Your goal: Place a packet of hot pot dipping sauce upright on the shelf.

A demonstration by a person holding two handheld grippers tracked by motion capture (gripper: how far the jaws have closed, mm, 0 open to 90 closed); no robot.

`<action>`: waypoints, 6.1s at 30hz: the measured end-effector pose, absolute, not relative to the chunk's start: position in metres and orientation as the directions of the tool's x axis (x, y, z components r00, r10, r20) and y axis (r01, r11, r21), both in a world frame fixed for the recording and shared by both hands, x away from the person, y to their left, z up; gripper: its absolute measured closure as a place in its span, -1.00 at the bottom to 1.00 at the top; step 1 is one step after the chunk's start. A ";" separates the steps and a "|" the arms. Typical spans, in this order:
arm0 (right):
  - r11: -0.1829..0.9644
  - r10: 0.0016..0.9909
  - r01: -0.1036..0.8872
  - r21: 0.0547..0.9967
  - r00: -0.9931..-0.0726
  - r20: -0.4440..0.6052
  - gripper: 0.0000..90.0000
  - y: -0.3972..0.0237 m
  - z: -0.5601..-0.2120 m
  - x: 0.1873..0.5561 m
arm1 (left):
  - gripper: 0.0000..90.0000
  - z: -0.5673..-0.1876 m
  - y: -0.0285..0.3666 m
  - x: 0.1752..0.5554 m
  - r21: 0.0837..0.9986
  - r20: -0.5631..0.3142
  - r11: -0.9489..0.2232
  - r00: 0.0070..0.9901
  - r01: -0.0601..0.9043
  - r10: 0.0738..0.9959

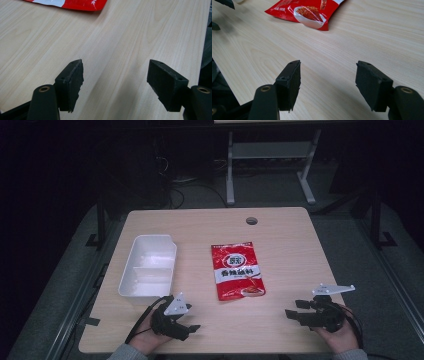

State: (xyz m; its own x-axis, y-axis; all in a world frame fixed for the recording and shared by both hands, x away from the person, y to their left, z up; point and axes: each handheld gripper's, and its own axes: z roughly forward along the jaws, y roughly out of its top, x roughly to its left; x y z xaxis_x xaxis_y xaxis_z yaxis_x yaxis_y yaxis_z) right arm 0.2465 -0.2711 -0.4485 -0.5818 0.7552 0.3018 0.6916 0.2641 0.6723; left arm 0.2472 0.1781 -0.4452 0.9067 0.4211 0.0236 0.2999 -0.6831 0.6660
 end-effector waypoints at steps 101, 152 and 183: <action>0.410 0.549 0.732 0.545 -0.675 0.494 0.33 -0.176 -0.407 0.466 | 1.00 -0.442 0.051 0.343 0.552 0.024 -0.730 0.868 0.403 0.496; 0.398 0.587 0.637 0.660 -0.730 0.350 0.98 -0.162 -0.364 0.416 | 0.59 -0.423 0.086 0.299 0.677 0.024 -0.668 0.898 0.309 0.439; 0.266 0.614 0.645 0.717 -0.686 0.390 0.99 -0.154 -0.326 0.370 | 0.32 -0.428 0.126 0.263 0.676 0.057 -0.691 0.916 0.257 0.396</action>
State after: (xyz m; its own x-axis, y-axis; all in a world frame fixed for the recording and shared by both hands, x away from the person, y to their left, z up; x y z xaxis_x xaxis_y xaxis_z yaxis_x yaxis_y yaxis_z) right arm 0.3705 -0.1542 -0.3260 -0.6864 0.6140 0.3897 0.6446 0.2657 0.7169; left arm 0.2633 0.1255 -0.4279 0.9163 0.3965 0.0572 0.2566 -0.6907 0.6761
